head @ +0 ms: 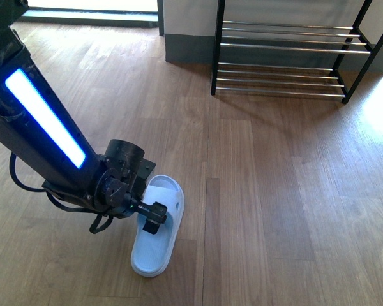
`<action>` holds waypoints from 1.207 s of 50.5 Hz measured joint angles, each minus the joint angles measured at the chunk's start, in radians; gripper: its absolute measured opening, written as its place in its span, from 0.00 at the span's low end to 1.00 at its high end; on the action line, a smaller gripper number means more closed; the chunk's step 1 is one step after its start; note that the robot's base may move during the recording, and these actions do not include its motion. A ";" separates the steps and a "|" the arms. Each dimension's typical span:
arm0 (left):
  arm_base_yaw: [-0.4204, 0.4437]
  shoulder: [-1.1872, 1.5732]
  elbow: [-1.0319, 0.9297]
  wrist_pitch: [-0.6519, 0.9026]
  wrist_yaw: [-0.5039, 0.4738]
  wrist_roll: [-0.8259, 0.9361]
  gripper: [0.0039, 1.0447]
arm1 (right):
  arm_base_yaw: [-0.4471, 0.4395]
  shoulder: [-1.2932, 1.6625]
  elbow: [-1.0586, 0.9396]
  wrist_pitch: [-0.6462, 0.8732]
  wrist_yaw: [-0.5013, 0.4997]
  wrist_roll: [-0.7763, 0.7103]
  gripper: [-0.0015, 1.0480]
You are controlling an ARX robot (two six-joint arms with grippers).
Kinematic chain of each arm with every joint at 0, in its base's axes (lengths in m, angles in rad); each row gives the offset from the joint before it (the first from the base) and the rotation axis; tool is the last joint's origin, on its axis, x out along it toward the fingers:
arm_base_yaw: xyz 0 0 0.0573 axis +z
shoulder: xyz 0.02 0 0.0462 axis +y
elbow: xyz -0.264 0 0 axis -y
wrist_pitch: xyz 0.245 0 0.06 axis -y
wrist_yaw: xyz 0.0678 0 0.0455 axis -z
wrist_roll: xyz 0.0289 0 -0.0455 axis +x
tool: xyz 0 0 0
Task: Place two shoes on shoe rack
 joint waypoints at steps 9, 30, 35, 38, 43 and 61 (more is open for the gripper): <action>0.005 0.036 0.023 0.113 -0.035 0.026 0.91 | 0.000 0.000 0.000 0.000 0.000 0.000 0.02; 0.050 0.109 0.031 0.276 -0.121 0.053 0.54 | 0.000 0.000 0.000 0.000 0.000 0.000 0.02; 0.064 0.114 0.024 0.277 -0.120 0.051 0.38 | 0.000 0.000 0.000 0.000 0.000 0.000 0.02; 0.069 0.114 0.019 0.276 -0.123 0.045 0.26 | 0.000 0.000 0.000 0.000 0.000 0.000 0.02; 0.073 0.090 -0.015 0.246 -0.143 -0.001 0.08 | 0.000 0.000 0.000 0.000 0.000 0.000 0.02; 0.040 -0.396 -0.338 0.077 -0.080 -0.330 0.02 | 0.000 0.000 0.000 0.000 0.000 0.000 0.02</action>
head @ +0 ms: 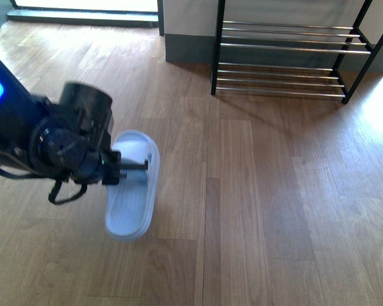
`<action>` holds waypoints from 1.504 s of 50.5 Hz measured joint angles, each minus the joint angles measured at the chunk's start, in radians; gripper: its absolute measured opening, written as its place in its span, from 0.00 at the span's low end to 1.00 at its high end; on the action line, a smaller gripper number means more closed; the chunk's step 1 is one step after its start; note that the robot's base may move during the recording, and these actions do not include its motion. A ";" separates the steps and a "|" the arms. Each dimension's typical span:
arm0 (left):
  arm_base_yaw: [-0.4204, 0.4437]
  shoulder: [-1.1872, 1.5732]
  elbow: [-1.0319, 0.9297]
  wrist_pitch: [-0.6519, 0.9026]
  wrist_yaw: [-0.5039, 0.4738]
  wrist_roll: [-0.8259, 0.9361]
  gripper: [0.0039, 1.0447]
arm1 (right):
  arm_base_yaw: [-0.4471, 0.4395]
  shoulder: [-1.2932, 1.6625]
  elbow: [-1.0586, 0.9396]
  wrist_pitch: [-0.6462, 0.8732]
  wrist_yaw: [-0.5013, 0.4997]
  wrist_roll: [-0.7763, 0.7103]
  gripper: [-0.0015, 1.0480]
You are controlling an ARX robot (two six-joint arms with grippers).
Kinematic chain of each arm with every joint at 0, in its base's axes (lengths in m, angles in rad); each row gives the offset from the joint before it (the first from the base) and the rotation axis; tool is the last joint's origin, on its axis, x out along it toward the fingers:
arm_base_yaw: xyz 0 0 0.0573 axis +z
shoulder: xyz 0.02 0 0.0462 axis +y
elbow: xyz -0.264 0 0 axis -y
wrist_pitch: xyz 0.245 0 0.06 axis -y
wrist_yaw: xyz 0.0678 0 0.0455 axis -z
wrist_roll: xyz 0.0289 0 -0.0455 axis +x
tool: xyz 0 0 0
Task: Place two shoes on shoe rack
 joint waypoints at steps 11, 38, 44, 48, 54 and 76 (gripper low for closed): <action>-0.032 -0.314 -0.185 -0.036 -0.040 -0.107 0.02 | 0.000 0.000 0.000 0.000 0.000 0.000 0.02; -0.037 -1.311 -0.631 -0.352 -0.306 -0.139 0.02 | 0.000 0.000 0.000 0.000 0.000 0.000 0.02; -0.008 -1.477 -0.655 -0.425 -0.306 -0.130 0.02 | 0.000 0.000 0.000 0.000 0.000 0.000 0.02; 0.010 -1.537 -0.658 -0.448 -0.306 -0.113 0.02 | 0.000 0.000 0.000 0.000 0.000 0.000 0.02; 0.056 -1.631 -0.659 -0.472 -0.305 -0.067 0.02 | 0.000 0.000 0.000 0.000 0.000 0.000 0.02; 0.029 -1.925 -0.733 -0.511 -0.369 0.040 0.02 | 0.000 0.000 0.000 0.000 0.000 0.000 0.02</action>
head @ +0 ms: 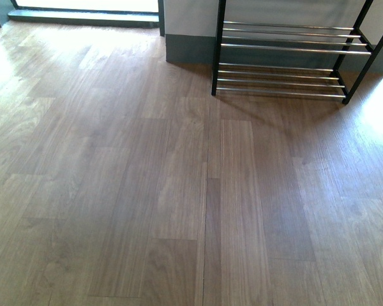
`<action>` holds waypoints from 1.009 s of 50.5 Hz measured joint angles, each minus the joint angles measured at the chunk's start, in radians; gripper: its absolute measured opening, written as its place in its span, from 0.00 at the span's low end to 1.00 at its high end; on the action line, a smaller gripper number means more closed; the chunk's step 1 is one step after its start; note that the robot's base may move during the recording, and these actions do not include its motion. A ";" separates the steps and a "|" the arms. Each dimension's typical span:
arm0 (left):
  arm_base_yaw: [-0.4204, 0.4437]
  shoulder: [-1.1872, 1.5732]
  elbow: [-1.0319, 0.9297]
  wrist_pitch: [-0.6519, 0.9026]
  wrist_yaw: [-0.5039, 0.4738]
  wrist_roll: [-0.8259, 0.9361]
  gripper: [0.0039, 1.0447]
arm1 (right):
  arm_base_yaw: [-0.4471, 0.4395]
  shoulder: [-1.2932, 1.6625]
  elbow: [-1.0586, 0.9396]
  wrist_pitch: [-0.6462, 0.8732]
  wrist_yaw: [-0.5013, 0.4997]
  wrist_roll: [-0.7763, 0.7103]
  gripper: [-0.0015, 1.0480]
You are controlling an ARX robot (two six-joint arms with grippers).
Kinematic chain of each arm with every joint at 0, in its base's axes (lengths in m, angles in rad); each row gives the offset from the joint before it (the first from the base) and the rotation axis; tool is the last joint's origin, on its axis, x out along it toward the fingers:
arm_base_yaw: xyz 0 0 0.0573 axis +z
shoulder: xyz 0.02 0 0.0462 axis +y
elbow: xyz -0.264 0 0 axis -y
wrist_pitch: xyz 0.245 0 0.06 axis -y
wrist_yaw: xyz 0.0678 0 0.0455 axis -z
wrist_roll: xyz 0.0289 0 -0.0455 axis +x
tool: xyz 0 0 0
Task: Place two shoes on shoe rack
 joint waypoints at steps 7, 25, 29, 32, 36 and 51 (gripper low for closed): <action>0.000 0.001 -0.003 0.000 -0.006 0.001 0.02 | 0.000 0.000 0.000 0.000 0.000 0.000 0.02; -0.002 0.001 -0.004 0.000 -0.003 0.001 0.02 | 0.000 0.000 0.000 0.000 0.000 0.000 0.02; -0.002 0.001 -0.004 0.000 -0.003 0.001 0.02 | 0.000 0.000 0.000 0.000 0.000 0.000 0.02; -0.002 0.001 -0.004 0.000 -0.003 0.001 0.02 | 0.000 0.000 0.000 0.000 0.000 0.000 0.02; -0.002 0.001 -0.004 0.000 -0.003 0.001 0.02 | 0.000 0.000 0.000 0.000 0.000 0.000 0.02; -0.003 0.000 -0.004 0.000 -0.001 0.001 0.02 | 0.000 0.000 0.000 0.000 0.003 0.000 0.02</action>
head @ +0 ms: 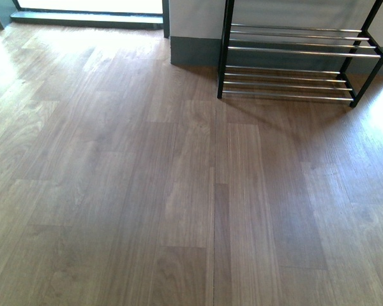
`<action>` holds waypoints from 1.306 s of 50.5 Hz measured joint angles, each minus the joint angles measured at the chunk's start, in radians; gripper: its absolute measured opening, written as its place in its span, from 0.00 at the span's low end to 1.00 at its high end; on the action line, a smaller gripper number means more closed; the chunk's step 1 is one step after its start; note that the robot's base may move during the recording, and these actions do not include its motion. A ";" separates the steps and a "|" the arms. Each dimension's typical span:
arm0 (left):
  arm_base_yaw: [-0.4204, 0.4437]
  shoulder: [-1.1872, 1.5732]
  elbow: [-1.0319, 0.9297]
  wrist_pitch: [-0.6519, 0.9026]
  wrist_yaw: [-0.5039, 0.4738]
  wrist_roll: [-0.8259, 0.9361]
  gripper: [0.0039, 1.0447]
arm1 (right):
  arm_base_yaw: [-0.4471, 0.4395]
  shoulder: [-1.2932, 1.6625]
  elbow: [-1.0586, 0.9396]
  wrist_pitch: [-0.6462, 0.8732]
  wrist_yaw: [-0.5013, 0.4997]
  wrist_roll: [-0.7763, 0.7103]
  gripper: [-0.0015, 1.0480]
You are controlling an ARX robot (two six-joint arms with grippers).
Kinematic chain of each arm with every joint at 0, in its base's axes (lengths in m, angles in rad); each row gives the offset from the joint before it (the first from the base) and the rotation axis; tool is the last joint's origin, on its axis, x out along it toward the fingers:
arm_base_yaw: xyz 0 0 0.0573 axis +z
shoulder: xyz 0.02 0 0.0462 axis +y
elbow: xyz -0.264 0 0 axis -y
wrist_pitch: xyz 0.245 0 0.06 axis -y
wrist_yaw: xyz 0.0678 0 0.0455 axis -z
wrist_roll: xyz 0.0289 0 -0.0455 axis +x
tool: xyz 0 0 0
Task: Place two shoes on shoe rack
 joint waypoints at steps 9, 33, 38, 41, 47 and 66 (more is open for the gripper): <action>0.000 0.000 0.000 0.000 -0.001 0.000 0.02 | 0.000 0.000 0.000 0.000 0.000 0.000 0.02; 0.000 0.002 0.000 0.000 -0.005 0.000 0.02 | 0.000 0.001 0.000 0.000 -0.004 0.000 0.02; 0.000 0.002 0.000 0.000 -0.006 0.000 0.02 | 0.000 0.000 0.000 0.000 -0.006 0.000 0.02; 0.000 0.002 0.000 0.000 -0.006 0.000 0.02 | 0.000 0.000 0.000 0.000 -0.008 0.000 0.02; 0.000 0.002 0.000 0.000 -0.010 0.000 0.02 | 0.000 0.000 0.000 0.000 -0.007 0.000 0.02; -0.001 0.002 -0.001 0.000 0.001 0.000 0.02 | 0.000 0.000 0.000 0.000 0.003 0.000 0.02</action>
